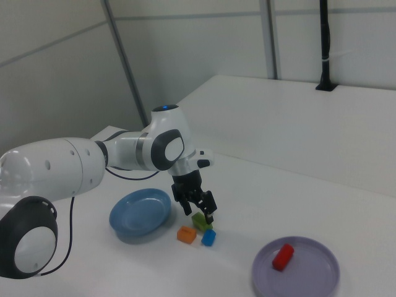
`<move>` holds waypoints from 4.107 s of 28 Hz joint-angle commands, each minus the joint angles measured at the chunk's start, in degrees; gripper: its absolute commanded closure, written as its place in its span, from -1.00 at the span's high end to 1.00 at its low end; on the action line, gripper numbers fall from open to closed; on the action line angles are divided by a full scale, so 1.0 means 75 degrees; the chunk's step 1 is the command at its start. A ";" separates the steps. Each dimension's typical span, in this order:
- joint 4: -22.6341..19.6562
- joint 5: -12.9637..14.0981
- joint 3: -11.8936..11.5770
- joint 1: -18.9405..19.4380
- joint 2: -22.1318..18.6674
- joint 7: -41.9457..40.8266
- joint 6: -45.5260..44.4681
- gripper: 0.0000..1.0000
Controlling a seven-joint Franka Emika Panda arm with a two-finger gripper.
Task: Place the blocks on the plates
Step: 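Grasp the green block and carry it onto the light blue plate, then release the green block and rise toward the orange block, then lower the gripper onto the orange block and close on it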
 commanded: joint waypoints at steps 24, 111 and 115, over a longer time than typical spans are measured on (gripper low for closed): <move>-0.0101 -0.0273 -0.0049 0.0109 0.0016 0.0188 0.0278 -1.00; -0.0206 -0.0543 0.0572 -0.0301 -0.0348 -0.2050 -0.2125 1.00; -0.0207 -0.0554 0.0584 -0.0278 -0.0219 -0.2027 -0.2078 1.00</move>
